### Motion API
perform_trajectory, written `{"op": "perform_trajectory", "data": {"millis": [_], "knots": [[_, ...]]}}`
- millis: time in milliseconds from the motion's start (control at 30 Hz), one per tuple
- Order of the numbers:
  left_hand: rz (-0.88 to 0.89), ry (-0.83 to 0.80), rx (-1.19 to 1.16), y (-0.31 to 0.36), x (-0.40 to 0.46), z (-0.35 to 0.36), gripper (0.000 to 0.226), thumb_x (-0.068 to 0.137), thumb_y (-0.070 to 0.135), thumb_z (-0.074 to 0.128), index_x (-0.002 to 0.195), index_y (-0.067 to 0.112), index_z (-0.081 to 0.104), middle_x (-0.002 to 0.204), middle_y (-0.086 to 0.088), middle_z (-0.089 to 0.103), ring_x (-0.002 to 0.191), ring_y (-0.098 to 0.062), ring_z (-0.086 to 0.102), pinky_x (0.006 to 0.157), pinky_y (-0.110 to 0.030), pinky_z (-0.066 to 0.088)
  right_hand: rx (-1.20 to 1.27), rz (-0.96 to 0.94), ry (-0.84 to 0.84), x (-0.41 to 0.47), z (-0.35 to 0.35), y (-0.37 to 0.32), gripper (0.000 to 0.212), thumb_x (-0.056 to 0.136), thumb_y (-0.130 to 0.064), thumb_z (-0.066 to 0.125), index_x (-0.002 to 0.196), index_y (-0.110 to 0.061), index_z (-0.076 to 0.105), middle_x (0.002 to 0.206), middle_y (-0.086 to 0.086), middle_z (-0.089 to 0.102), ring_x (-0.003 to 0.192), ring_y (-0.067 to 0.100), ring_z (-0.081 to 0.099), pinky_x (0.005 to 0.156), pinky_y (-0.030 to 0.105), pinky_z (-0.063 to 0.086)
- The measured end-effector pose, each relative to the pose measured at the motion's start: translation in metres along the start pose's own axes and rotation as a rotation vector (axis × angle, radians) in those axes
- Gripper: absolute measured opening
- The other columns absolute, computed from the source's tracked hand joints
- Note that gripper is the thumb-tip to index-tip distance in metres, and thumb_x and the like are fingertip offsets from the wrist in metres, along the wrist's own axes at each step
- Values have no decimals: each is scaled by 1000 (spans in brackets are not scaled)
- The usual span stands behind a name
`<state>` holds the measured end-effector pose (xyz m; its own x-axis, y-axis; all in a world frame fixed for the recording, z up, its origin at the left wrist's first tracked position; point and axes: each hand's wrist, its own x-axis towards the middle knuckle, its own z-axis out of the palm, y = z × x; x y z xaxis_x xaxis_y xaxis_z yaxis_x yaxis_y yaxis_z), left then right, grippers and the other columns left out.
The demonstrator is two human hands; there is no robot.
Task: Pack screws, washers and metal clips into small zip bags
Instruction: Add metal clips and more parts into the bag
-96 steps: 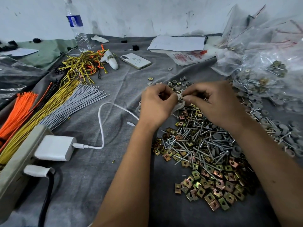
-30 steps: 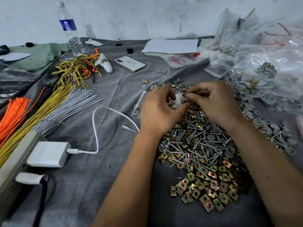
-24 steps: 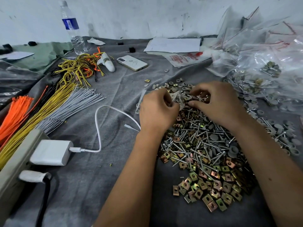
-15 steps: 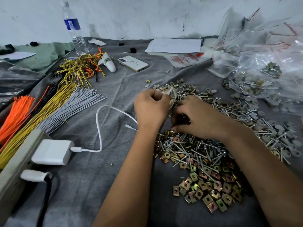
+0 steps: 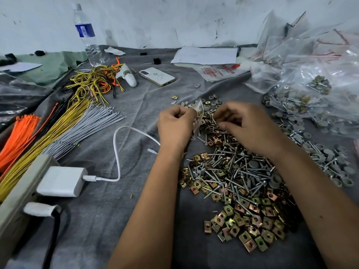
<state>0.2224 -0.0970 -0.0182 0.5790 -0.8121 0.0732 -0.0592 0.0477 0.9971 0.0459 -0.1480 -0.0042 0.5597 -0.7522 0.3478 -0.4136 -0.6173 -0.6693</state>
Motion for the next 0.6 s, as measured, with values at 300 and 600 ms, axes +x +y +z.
{"op": "perform_trajectory", "data": {"millis": [300, 600], "knots": [[209, -152, 266, 3, -5, 8, 12, 86, 4, 70, 75, 8, 73, 70, -15, 70, 64, -34, 64, 63, -44, 55, -14, -170, 182, -3, 4, -14, 29, 76, -3, 86, 98, -19, 76, 90, -14, 74, 84, -3, 71, 77, 21, 60], [140, -115, -23, 2, -3, 2, 18, 87, -2, 69, 70, 4, 66, 56, -16, 58, 45, -21, 55, 48, -26, 43, -103, -152, 197, -4, 9, -14, 30, 78, -3, 85, 102, -18, 78, 96, -15, 73, 87, -16, 65, 82, 11, 54]]}}
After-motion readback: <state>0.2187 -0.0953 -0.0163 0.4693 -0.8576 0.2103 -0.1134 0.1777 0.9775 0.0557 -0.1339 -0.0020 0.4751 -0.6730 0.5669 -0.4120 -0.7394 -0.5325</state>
